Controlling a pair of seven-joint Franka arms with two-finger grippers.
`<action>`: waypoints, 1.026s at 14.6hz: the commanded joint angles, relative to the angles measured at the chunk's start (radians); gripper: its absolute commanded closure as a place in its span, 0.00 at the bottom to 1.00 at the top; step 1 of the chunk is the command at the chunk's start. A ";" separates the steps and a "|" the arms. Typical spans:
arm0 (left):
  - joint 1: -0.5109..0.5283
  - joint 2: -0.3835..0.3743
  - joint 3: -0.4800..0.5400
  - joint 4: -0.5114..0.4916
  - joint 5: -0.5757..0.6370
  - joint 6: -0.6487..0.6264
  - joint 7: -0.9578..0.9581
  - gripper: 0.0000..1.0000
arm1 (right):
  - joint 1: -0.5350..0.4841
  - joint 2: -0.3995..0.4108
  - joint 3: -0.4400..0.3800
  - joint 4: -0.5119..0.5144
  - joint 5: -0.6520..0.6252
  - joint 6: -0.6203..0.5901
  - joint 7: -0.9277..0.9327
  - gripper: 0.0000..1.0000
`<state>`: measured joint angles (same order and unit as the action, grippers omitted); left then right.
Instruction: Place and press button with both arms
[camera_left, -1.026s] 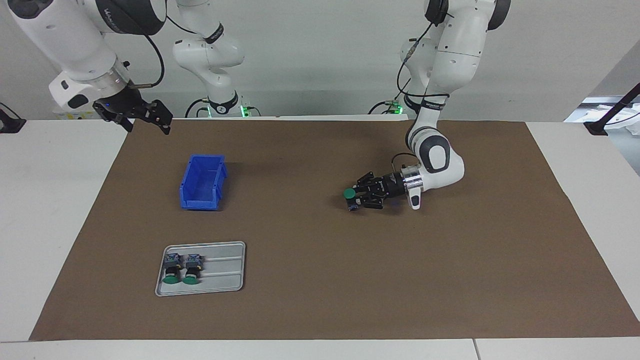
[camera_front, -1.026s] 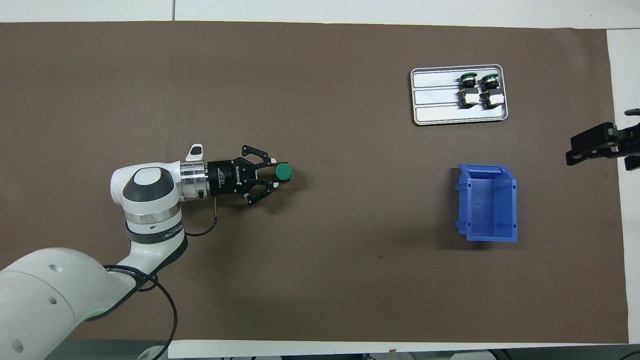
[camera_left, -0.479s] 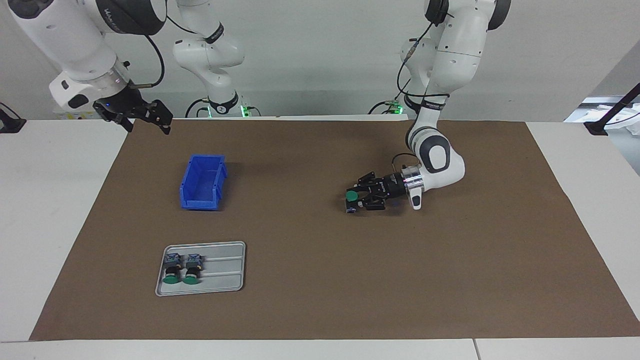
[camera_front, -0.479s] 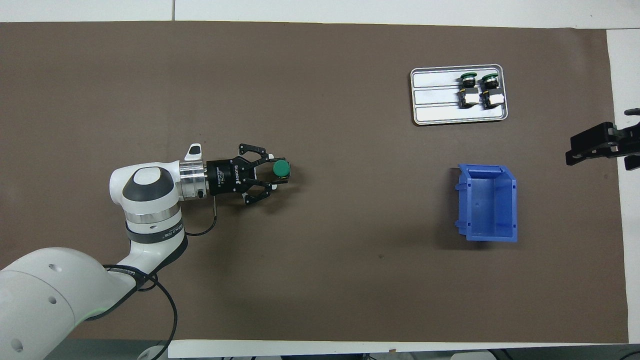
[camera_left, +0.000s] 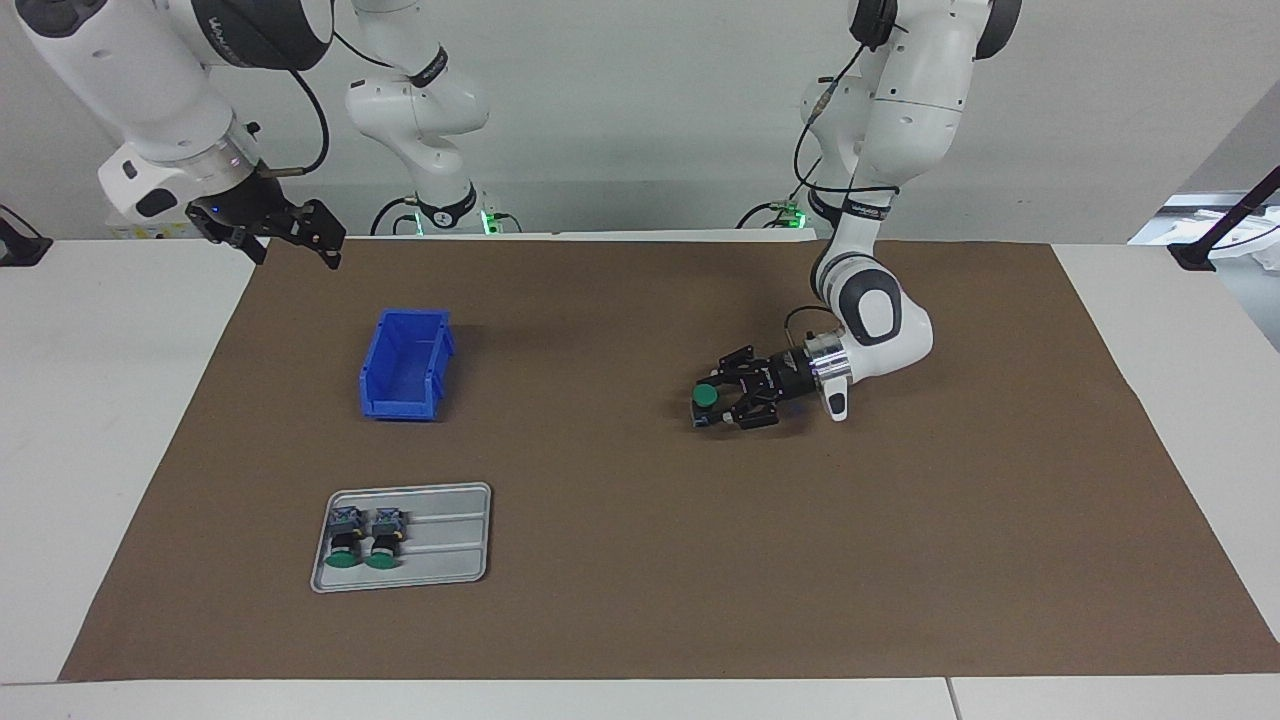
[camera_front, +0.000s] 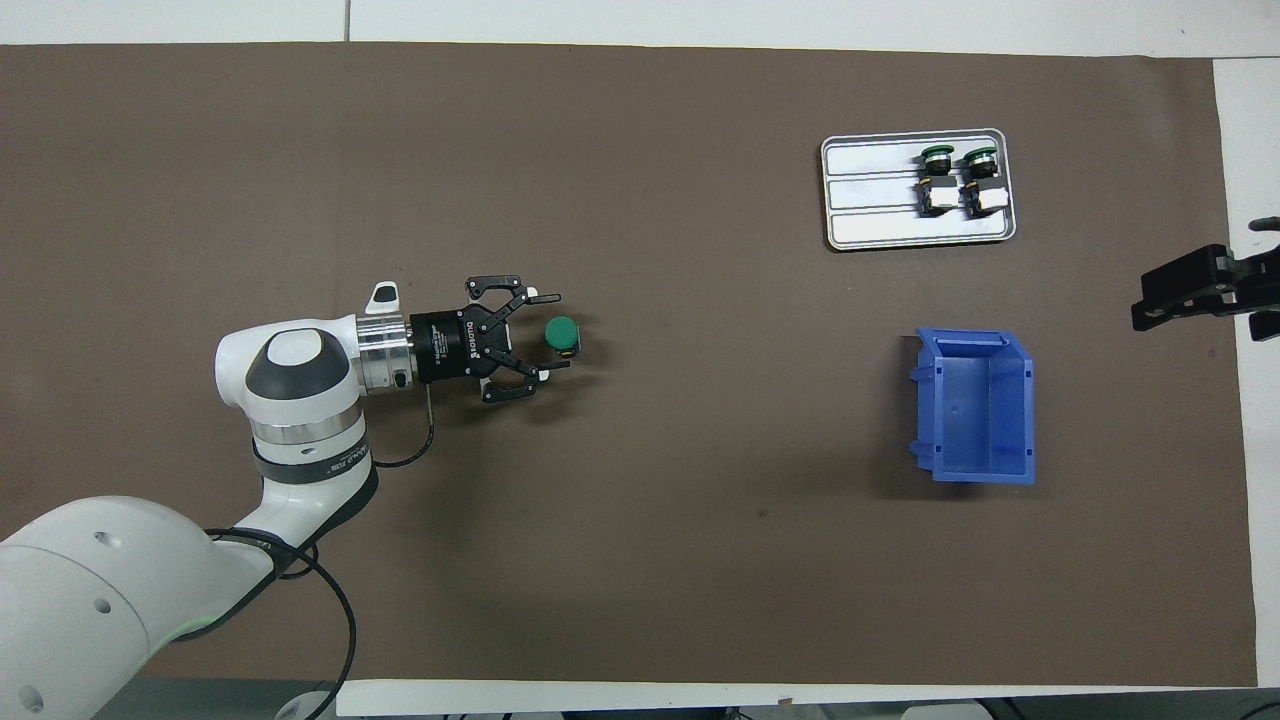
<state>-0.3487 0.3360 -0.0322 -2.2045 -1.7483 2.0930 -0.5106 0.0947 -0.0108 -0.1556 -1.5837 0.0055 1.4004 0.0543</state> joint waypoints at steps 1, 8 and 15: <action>-0.021 -0.026 0.011 0.005 -0.011 0.036 -0.046 0.00 | -0.007 -0.021 0.004 -0.027 -0.004 0.012 -0.013 0.01; -0.039 -0.096 0.014 0.002 0.047 0.080 -0.120 0.00 | -0.007 -0.021 0.004 -0.027 -0.004 0.014 -0.013 0.01; -0.027 -0.184 0.020 0.055 0.464 0.120 -0.351 0.00 | -0.007 -0.021 0.004 -0.025 -0.004 0.014 -0.013 0.01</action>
<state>-0.3761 0.1749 -0.0236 -2.1725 -1.3931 2.1973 -0.7949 0.0947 -0.0108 -0.1556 -1.5837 0.0055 1.4004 0.0543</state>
